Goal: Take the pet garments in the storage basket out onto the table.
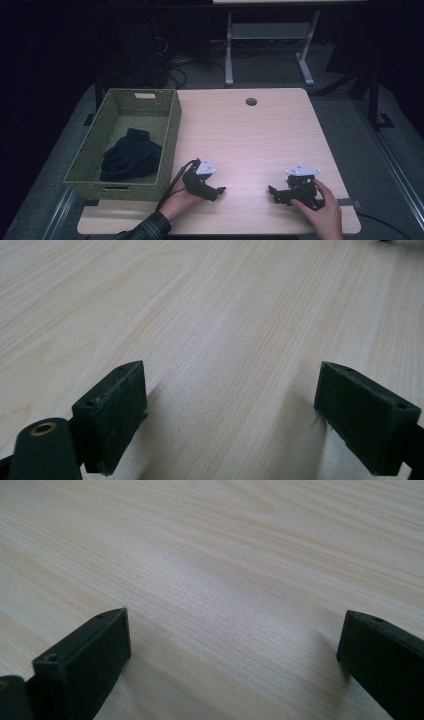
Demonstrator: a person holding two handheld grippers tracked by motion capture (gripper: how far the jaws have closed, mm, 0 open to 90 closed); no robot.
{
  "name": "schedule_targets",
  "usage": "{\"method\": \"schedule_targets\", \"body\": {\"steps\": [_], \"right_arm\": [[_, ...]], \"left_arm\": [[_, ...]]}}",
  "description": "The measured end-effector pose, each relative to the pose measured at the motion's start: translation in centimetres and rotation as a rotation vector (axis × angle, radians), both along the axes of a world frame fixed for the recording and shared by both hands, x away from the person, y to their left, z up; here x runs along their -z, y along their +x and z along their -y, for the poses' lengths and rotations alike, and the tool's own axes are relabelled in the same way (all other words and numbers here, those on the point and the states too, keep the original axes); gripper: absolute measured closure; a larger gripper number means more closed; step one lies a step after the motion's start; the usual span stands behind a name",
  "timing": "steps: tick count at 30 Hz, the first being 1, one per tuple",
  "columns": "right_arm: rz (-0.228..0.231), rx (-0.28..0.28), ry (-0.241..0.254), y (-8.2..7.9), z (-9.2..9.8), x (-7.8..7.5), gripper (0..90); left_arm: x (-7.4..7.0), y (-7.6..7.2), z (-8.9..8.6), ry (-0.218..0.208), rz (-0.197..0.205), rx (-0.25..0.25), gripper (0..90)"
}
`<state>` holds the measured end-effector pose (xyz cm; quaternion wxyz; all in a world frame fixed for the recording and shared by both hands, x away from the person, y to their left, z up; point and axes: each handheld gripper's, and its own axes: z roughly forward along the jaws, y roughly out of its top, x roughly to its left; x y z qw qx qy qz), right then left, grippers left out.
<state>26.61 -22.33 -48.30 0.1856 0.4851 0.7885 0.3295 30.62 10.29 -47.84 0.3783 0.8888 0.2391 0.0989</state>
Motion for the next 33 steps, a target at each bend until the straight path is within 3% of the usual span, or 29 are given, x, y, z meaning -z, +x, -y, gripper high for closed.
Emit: {"method": "schedule_targets", "body": {"steps": [11, 18, 33], "right_arm": [[-0.001, -0.002, 0.0, 0.0, 0.0, 0.0, 0.5], [0.0, -0.008, -0.002, 0.0, 0.1, 0.0, 0.4], [0.0, -0.01, -0.002, 0.0, 0.1, 0.0, 0.4]], "left_arm": [[-0.4, 0.1, -0.1, 0.037, -0.025, -0.004, 13.4], [-0.8, 0.1, -0.3, 0.031, -0.045, -0.016, 13.7], [-2.2, -0.1, -0.6, 0.058, -0.017, -0.014, 13.8]]}}
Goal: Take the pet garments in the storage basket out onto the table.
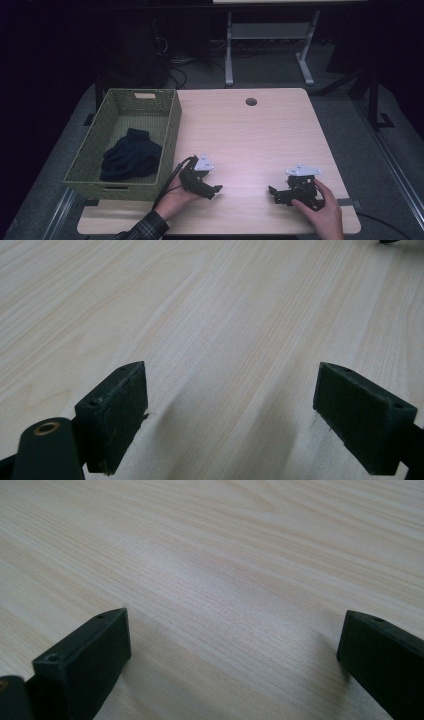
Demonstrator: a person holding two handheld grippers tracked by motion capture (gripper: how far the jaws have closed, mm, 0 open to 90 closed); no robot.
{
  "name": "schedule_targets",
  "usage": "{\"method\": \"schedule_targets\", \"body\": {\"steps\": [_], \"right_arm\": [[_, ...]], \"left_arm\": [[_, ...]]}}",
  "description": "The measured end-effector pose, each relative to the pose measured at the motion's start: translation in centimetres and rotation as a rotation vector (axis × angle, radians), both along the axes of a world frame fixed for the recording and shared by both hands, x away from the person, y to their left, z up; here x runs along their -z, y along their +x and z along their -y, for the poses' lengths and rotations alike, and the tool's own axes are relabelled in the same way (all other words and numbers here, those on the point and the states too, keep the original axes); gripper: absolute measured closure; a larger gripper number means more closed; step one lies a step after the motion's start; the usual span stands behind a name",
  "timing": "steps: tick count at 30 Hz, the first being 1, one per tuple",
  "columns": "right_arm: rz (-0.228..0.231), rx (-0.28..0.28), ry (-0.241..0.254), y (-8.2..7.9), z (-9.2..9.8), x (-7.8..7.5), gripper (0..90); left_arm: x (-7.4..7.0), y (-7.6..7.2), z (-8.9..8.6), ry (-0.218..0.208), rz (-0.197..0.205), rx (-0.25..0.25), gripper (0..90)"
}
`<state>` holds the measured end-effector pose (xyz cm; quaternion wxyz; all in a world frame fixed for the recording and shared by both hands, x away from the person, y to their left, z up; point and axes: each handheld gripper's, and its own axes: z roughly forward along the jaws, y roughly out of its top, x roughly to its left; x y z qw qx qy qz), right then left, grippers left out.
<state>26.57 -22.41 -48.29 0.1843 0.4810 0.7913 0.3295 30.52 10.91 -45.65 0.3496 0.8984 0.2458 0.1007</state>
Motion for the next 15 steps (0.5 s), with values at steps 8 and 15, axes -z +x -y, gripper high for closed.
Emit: {"method": "schedule_targets", "body": {"steps": [8, 15], "right_arm": [[0.0, -0.001, 0.0, -0.01, 0.0, 0.0, 0.4], [-0.001, -0.001, 0.0, -0.01, 0.0, 0.0, 0.4]], "left_arm": [[-0.45, 0.04, -0.24, -0.005, 0.0, -0.009, 13.9], [-1.03, -0.01, -0.34, -0.001, 0.01, -0.004, 13.9]]}}
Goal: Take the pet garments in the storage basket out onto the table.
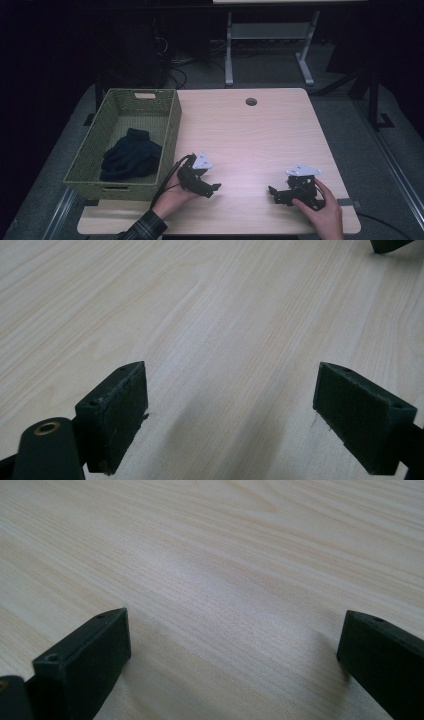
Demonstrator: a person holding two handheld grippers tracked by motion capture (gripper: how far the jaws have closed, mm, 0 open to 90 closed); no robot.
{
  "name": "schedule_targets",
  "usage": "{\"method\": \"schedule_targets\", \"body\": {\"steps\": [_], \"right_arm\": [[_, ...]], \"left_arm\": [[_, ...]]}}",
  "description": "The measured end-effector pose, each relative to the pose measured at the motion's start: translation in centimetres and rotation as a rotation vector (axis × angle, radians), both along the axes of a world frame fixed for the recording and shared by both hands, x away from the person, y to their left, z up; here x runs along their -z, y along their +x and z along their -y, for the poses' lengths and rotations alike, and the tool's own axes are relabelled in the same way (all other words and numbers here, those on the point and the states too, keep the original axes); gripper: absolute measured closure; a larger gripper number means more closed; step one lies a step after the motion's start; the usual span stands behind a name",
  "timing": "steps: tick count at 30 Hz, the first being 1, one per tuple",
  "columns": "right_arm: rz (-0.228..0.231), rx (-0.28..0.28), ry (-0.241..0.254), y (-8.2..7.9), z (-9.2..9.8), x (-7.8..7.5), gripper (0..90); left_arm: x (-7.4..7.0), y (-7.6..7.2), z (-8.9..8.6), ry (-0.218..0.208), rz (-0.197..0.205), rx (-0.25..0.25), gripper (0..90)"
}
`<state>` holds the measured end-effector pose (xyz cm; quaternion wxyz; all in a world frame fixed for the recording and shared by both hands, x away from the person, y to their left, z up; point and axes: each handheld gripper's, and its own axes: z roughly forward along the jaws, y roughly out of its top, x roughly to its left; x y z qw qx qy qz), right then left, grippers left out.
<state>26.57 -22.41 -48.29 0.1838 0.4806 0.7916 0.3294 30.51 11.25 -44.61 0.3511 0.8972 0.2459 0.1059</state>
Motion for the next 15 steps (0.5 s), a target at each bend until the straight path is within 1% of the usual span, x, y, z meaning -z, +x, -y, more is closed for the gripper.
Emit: {"method": "schedule_targets", "body": {"steps": [6, 10, 15], "right_arm": [[0.0, 0.0, 0.0, 0.0, 0.0, 0.0, 0.5], [0.0, 0.0, 0.0, 0.0, 0.0, 0.0, 0.4], [0.0, 0.0, 0.0, 0.0, 0.0, 0.0, 0.4]], "left_arm": [[-0.3, 0.0, 0.0, -0.007, -0.002, 0.005, 13.9], [-0.7, 0.1, 0.0, -0.015, 0.004, 0.004, 14.0], [-1.2, 0.2, 0.0, -0.015, 0.009, 0.005, 14.0]]}}
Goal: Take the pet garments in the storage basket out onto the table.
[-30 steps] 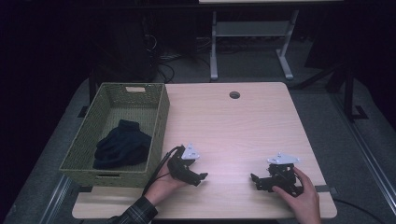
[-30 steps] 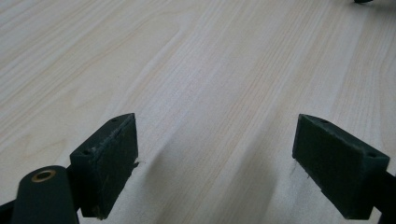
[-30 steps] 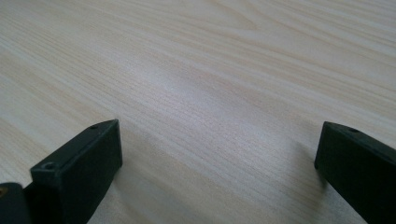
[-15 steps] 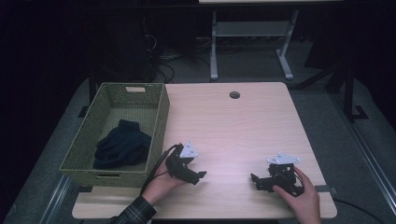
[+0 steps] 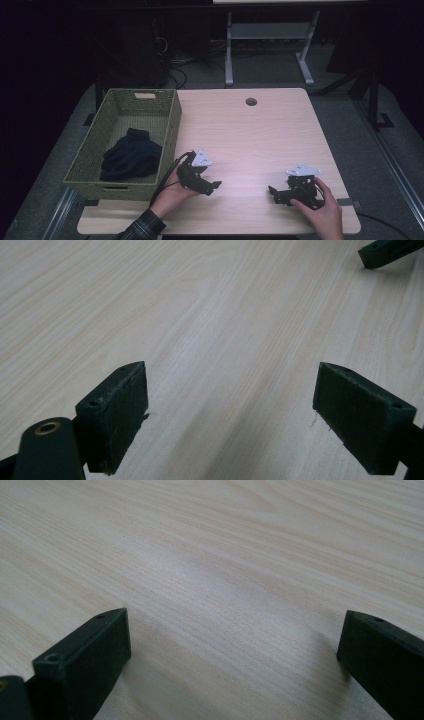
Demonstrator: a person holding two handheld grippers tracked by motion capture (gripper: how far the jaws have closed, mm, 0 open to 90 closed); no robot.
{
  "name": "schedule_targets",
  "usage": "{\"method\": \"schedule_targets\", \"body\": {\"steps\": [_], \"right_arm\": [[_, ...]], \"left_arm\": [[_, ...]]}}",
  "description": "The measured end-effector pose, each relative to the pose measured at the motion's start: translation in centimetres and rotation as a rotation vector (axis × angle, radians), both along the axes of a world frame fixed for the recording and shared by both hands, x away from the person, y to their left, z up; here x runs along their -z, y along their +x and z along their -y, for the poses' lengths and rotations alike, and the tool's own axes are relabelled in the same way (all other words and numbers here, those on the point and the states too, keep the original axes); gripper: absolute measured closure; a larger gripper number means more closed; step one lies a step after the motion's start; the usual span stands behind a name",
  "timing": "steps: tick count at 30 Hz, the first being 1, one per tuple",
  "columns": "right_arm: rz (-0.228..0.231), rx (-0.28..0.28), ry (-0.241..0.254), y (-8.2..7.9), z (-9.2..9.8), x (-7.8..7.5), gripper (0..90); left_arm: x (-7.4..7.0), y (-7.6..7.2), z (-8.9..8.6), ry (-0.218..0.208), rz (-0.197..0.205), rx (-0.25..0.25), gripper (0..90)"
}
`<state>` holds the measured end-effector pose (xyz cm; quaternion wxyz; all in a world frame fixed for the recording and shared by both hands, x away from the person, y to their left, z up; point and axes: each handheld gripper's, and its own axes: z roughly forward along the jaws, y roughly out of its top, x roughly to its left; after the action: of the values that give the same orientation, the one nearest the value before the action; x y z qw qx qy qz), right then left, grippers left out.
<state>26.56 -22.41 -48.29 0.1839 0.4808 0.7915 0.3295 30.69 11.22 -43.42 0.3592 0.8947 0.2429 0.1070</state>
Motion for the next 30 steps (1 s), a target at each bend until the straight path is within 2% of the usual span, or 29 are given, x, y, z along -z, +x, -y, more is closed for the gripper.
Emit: {"method": "schedule_targets", "body": {"steps": [24, 30], "right_arm": [[0.0, 0.0, 0.0, 0.0, 0.0, 0.0, 0.4], [0.0, 0.0, 0.0, 0.0, 0.0, 0.0, 0.4]], "left_arm": [[-3.3, 0.4, -0.3, -0.036, 0.017, 0.005, 14.0], [-4.4, 0.5, -0.5, -0.063, 0.011, 0.009, 14.0]]}}
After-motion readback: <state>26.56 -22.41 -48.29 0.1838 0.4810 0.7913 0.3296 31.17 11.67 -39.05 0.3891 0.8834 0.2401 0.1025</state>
